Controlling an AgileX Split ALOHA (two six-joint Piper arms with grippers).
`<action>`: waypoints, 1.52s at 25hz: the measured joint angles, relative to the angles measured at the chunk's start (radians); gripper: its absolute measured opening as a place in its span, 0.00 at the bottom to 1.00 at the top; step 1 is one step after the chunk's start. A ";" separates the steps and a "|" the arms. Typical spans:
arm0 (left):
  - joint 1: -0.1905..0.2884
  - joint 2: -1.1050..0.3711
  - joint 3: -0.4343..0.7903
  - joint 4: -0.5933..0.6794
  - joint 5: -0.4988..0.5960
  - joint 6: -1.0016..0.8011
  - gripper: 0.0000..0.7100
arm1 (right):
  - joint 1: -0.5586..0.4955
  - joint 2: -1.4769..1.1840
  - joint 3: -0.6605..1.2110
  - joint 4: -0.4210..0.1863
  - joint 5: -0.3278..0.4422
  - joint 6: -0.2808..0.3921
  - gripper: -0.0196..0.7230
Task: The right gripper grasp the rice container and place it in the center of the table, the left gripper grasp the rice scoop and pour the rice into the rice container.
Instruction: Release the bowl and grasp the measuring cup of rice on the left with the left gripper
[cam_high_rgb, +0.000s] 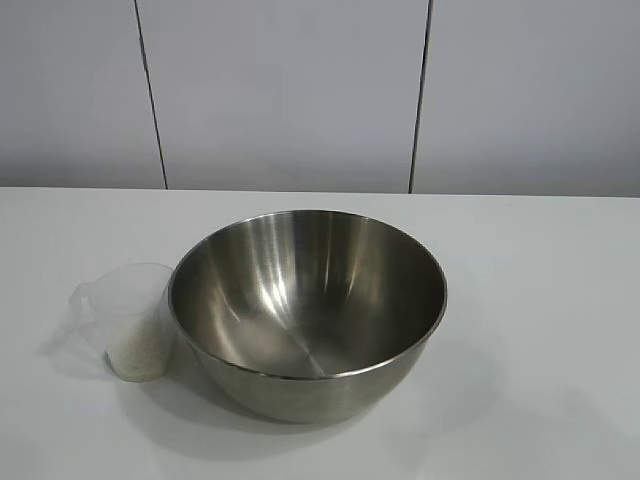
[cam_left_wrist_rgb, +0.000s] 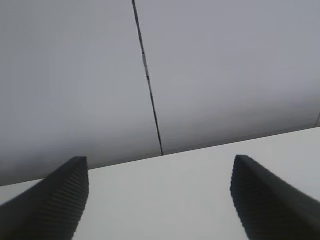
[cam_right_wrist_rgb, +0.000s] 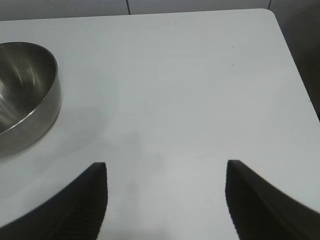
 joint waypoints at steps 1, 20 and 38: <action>0.000 -0.035 0.045 0.089 -0.027 -0.093 0.80 | 0.000 0.000 0.000 0.000 0.000 0.000 0.66; 0.025 0.066 0.614 0.778 -0.561 -0.797 0.80 | 0.000 0.000 0.000 0.000 0.000 0.000 0.66; 0.142 0.476 0.620 0.918 -0.929 -0.582 0.80 | 0.000 0.000 0.000 0.001 0.001 0.000 0.66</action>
